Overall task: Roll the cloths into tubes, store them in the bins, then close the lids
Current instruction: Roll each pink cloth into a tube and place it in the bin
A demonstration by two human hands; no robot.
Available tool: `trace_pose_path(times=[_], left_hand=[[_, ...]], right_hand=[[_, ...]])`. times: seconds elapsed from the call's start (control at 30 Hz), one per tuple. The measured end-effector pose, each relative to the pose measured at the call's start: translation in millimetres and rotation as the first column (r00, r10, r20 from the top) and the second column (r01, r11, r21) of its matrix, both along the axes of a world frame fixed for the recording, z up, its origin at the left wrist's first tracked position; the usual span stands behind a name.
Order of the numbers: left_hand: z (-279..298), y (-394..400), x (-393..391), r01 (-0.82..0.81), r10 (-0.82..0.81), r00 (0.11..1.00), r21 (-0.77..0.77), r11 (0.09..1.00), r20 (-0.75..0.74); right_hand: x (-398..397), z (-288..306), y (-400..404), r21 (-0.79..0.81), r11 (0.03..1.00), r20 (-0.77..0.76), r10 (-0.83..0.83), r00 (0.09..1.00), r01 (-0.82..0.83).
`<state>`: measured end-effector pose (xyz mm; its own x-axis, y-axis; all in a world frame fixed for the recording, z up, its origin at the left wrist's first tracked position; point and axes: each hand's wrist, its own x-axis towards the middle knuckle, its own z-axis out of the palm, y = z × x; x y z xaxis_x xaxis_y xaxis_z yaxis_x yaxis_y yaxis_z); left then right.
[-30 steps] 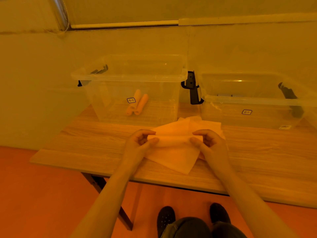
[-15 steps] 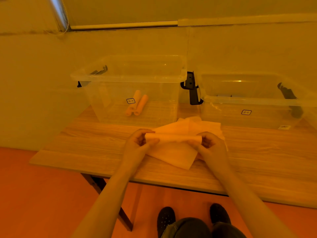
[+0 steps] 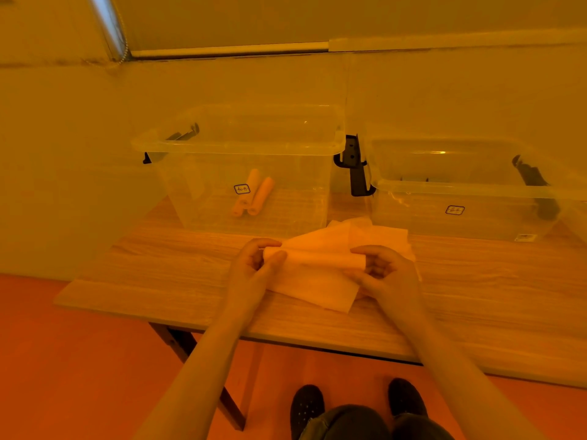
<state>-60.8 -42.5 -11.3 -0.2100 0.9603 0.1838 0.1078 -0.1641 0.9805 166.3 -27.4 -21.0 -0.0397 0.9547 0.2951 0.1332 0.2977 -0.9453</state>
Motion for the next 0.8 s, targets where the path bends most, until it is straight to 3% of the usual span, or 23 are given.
trace_pose_path(times=[0.27,0.53,0.8], left_hand=[[1.8,-0.2,0.6,0.055,-0.053,0.996,-0.034,0.998,0.065],[-1.8,0.3,0.5,0.045,-0.045,0.999,-0.053,0.998,0.001],[1.5,-0.7,1.0,0.058,-0.057,0.997,-0.005,0.998,0.051]], right_hand=[[-1.8,2.9,-1.9,0.029,0.999,0.033,-0.038,0.999,0.037],[-0.8,4.1,-1.4,0.028,0.997,-0.035,-0.070,0.997,0.071],[0.1,1.4,-0.4,0.030,0.998,0.019,-0.049,0.999,0.049]])
